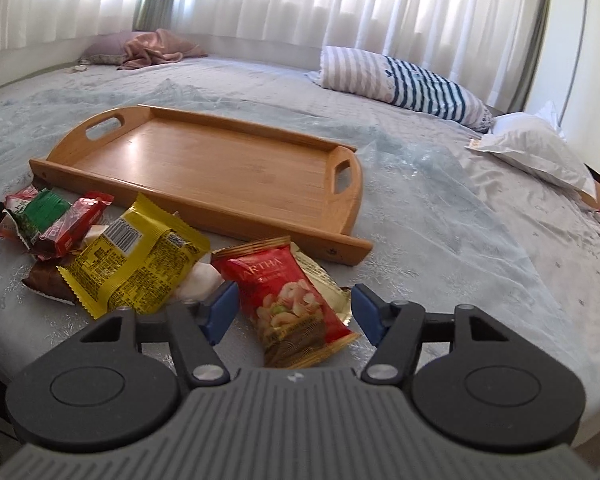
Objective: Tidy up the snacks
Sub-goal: 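Grasp the red chocolate bar with the left tool while the right tool grasps the red nut bag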
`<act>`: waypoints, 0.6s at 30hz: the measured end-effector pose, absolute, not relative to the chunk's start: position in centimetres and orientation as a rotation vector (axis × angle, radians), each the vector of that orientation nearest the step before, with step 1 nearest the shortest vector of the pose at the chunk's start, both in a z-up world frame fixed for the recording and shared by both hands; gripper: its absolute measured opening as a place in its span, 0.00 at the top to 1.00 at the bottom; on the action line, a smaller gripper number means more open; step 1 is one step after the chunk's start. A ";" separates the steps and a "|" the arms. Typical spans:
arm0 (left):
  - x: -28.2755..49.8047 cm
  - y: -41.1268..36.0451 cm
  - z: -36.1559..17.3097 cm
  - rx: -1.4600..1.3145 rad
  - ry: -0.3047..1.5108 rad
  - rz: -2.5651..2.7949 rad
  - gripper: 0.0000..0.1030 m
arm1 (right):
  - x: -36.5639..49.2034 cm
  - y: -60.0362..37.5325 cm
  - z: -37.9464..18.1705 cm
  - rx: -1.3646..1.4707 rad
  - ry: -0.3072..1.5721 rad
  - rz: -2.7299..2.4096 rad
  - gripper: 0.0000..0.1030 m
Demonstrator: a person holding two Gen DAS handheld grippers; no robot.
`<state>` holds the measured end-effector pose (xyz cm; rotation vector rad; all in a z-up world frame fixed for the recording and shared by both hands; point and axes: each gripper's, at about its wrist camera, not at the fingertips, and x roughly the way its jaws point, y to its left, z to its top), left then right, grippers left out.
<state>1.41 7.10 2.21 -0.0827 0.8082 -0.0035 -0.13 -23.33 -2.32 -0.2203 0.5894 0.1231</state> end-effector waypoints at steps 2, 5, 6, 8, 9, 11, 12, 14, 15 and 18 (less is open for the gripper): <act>1.9 7.7 2.0 -0.129 0.815 -0.016 0.75 | 0.4 -23.5 -2.4 -0.205 0.594 0.148 0.27; 2.6 8.3 1.9 -0.179 0.821 -0.026 0.75 | 1.1 -23.8 -2.5 -0.183 0.600 0.182 0.32; 2.9 8.5 1.8 -0.190 0.823 -0.029 0.75 | 1.2 -23.9 -2.5 -0.178 0.596 0.191 0.34; 3.3 8.7 1.7 -0.208 0.824 -0.039 0.74 | 1.4 -23.7 -2.6 -0.182 0.589 0.196 0.36; 3.5 8.8 1.6 -0.216 0.825 -0.038 0.70 | 1.4 -23.6 -2.7 -0.189 0.590 0.200 0.38; 4.0 8.9 1.4 -0.222 0.827 -0.023 0.62 | 1.4 -23.4 -2.8 -0.200 0.590 0.201 0.41; 4.1 8.9 1.3 -0.221 0.825 -0.018 0.62 | 1.4 -23.3 -2.8 -0.203 0.591 0.203 0.45; 4.4 8.9 1.2 -0.226 0.822 -0.019 0.62 | 1.3 -23.1 -2.7 -0.196 0.591 0.197 0.49; 4.5 8.9 1.1 -0.227 0.821 -0.019 0.62 | 1.3 -23.2 -2.6 -0.188 0.594 0.196 0.50; 4.5 8.6 1.4 -0.218 0.815 -0.036 0.79 | 1.2 -23.5 -2.3 -0.146 0.600 0.191 0.53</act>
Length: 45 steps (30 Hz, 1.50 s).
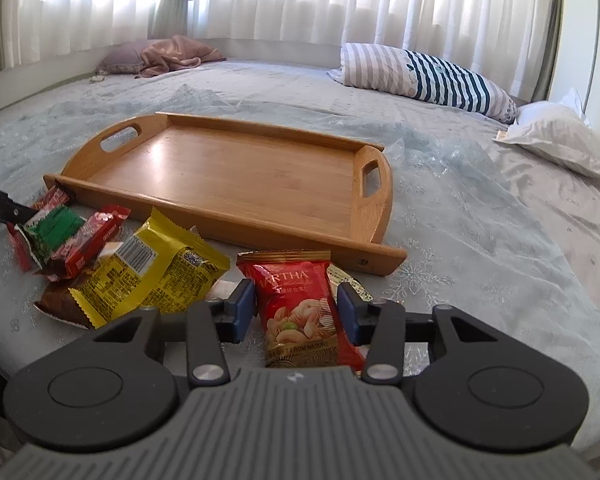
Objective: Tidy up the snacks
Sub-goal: 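Grasp the red chocolate bar with the left tool while the right tool grasps the red nut bag, then carry the red bar and red nut bag together onto the tray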
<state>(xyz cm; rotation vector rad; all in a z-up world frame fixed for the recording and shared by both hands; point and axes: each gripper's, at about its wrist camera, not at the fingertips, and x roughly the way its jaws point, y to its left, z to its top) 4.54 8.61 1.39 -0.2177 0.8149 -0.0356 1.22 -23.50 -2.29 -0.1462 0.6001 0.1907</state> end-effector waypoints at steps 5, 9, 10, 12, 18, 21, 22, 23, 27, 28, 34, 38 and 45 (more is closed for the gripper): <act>3.8 7.6 2.5 -0.152 0.782 -0.026 0.79 | 0.7 -23.9 -1.3 -0.114 0.578 0.175 0.55; 3.1 7.8 3.5 -0.171 0.760 -0.024 0.79 | 0.5 -24.2 -0.3 -0.096 0.562 0.156 0.55; 3.0 7.9 3.8 -0.179 0.753 -0.024 0.79 | 0.5 -24.4 -0.2 -0.090 0.560 0.152 0.55; 2.9 8.1 4.5 -0.194 0.741 -0.031 0.79 | 0.7 -24.5 0.2 -0.078 0.563 0.143 0.55; 3.9 8.4 6.7 -0.220 0.714 -0.065 0.79 | 2.0 -25.0 1.0 -0.026 0.581 0.113 0.55; 5.2 7.9 7.5 -0.234 0.703 -0.106 0.79 | 3.2 -25.0 1.6 -0.004 0.584 0.109 0.55; 5.7 7.7 7.7 -0.236 0.703 -0.120 0.79 | 3.6 -25.0 1.9 0.004 0.584 0.112 0.55; 6.3 7.3 7.9 -0.237 0.706 -0.132 0.79 | 4.2 -25.0 2.1 0.015 0.586 0.115 0.55; 8.4 5.6 8.4 -0.261 0.728 -0.176 0.79 | 6.8 -25.2 2.5 0.075 0.607 0.118 0.55; 8.9 5.1 8.5 -0.267 0.736 -0.188 0.79 | 7.5 -25.3 2.6 0.092 0.613 0.118 0.55; 12.8 1.8 8.1 -0.303 0.792 -0.255 0.79 | 11.6 -25.8 2.8 0.188 0.639 0.123 0.55; 15.8 -0.3 7.7 -0.310 0.820 -0.275 0.79 | 14.4 -26.1 2.7 0.239 0.659 0.130 0.55; 21.5 -3.4 6.7 -0.345 0.848 -0.288 0.79 | 19.2 -27.3 2.3 0.322 0.700 0.122 0.55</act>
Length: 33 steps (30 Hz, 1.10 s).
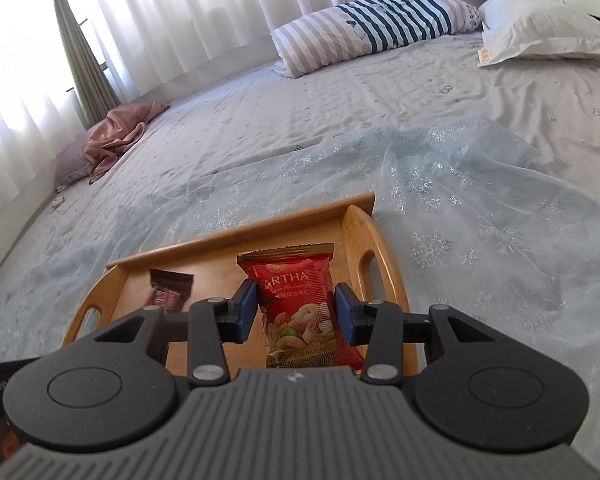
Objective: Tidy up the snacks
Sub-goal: 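Carry the red bar and red nut bag together onto the tray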
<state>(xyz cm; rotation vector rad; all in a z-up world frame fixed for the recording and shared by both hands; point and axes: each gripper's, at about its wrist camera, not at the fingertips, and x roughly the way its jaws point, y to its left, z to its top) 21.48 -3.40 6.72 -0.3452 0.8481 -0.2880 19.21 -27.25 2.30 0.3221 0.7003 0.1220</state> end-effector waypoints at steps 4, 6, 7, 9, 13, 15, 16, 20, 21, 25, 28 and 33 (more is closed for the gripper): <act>24.3 -4.4 5.9 -0.379 0.861 -0.296 0.79 | 21.7 -27.4 2.1 0.329 0.714 0.110 0.55; 25.4 -4.7 5.3 -0.403 0.870 -0.302 0.79 | 22.8 -27.3 1.8 0.338 0.731 0.105 0.55; 25.9 -5.0 4.9 -0.410 0.874 -0.299 0.79 | 23.4 -27.3 1.7 0.342 0.739 0.105 0.55; 26.7 -5.2 4.2 -0.420 0.882 -0.297 0.79 | 24.2 -27.2 1.2 0.345 0.751 0.101 0.55; 27.9 -5.4 3.1 -0.438 0.889 -0.295 0.79 | 25.7 -27.2 0.4 0.349 0.769 0.094 0.55; 28.5 -5.4 2.8 -0.446 0.888 -0.290 0.79 | 26.2 -27.3 0.0 0.354 0.780 0.101 0.55; 28.7 -5.3 2.7 -0.449 0.885 -0.286 0.79 | 26.4 -27.3 -0.2 0.356 0.784 0.105 0.55; 29.7 -5.1 2.2 -0.470 0.887 -0.273 0.79 | 27.1 -27.1 -0.7 0.356 0.790 0.117 0.55; 29.9 -5.0 2.1 -0.475 0.888 -0.271 0.79 | 27.2 -27.0 -0.8 0.352 0.790 0.117 0.55; 30.6 -5.0 1.7 -0.480 0.885 -0.263 0.79 | 27.8 -26.6 -0.9 0.344 0.792 0.118 0.55; 31.0 -5.0 1.5 -0.482 0.885 -0.258 0.79 | 28.1 -26.6 -1.1 0.356 0.796 0.119 0.55; 31.4 -5.0 0.8 -0.497 0.900 -0.251 0.79 | 28.5 -26.5 -1.3 0.358 0.797 0.117 0.54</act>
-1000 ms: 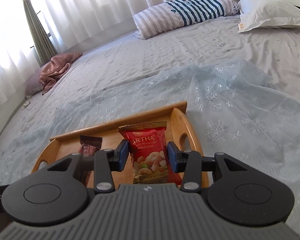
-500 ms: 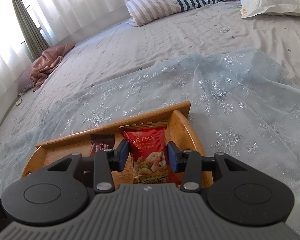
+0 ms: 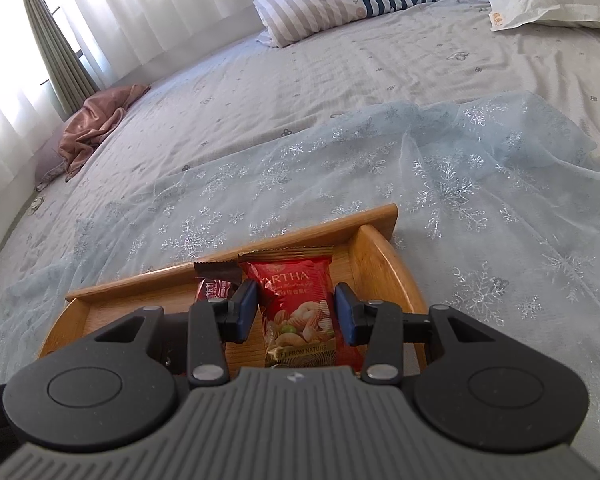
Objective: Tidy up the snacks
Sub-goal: 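Carry the red bar and red nut bag together onto the tray, then open both tools to release the snacks on the tray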
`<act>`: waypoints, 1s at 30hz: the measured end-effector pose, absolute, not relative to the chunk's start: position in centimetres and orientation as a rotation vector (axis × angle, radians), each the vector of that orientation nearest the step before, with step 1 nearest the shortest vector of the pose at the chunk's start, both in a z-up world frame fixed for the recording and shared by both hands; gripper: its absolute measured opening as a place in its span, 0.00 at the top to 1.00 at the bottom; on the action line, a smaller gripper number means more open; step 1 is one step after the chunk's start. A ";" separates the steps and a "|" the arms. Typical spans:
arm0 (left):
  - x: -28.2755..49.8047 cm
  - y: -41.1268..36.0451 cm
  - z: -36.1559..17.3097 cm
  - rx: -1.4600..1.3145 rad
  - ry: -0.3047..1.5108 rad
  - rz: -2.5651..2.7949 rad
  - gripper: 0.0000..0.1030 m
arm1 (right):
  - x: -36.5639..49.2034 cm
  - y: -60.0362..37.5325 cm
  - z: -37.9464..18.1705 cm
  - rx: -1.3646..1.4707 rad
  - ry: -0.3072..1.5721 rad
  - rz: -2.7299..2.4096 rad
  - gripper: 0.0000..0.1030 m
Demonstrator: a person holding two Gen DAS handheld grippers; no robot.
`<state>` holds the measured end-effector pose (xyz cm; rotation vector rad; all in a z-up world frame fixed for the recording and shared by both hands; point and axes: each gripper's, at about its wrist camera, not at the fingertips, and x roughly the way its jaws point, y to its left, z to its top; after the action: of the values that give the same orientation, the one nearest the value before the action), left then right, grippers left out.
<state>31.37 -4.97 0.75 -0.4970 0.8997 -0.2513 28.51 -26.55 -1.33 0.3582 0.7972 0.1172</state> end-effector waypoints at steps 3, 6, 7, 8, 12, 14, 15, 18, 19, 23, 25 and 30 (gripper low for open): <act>31.4 -5.0 0.6 -0.488 0.898 -0.245 0.79 | 28.6 -26.5 -1.3 0.364 0.798 0.118 0.54; 31.6 -4.9 0.4 -0.497 0.898 -0.244 0.79 | 28.8 -26.3 -1.4 0.362 0.797 0.120 0.54; 31.6 -4.9 0.4 -0.500 0.899 -0.242 0.79 | 28.9 -26.2 -1.4 0.361 0.797 0.119 0.54; 31.6 -5.0 0.3 -0.501 0.900 -0.241 0.79 | 28.9 -26.2 -1.4 0.362 0.798 0.119 0.54; 31.6 -5.0 0.2 -0.509 0.899 -0.242 0.79 | 29.1 -26.2 -1.6 0.374 0.800 0.112 0.54; 31.6 -5.0 0.2 -0.511 0.898 -0.241 0.79 | 29.2 -26.2 -1.7 0.377 0.799 0.109 0.55; 31.6 -5.0 0.2 -0.511 0.897 -0.241 0.79 | 29.2 -26.2 -1.7 0.378 0.799 0.107 0.55; 31.6 -4.9 0.1 -0.511 0.894 -0.242 0.79 | 29.2 -26.1 -1.8 0.379 0.797 0.103 0.55; 31.6 -4.9 0.1 -0.510 0.893 -0.243 0.79 | 29.2 -26.0 -1.8 0.379 0.796 0.103 0.55; 31.6 -4.9 0.1 -0.505 0.895 -0.245 0.79 | 29.3 -26.0 -1.9 0.385 0.792 0.100 0.55; 31.6 -4.9 0.1 -0.505 0.894 -0.246 0.79 | 29.3 -26.0 -1.9 0.388 0.791 0.100 0.55; 31.7 -5.1 0.2 -0.495 0.896 -0.248 0.80 | 29.3 -26.1 -2.0 0.392 0.788 0.101 0.55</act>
<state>31.67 -5.06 0.22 -0.4952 0.8956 -0.2481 29.34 -26.12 -1.95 0.3919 0.7879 0.1014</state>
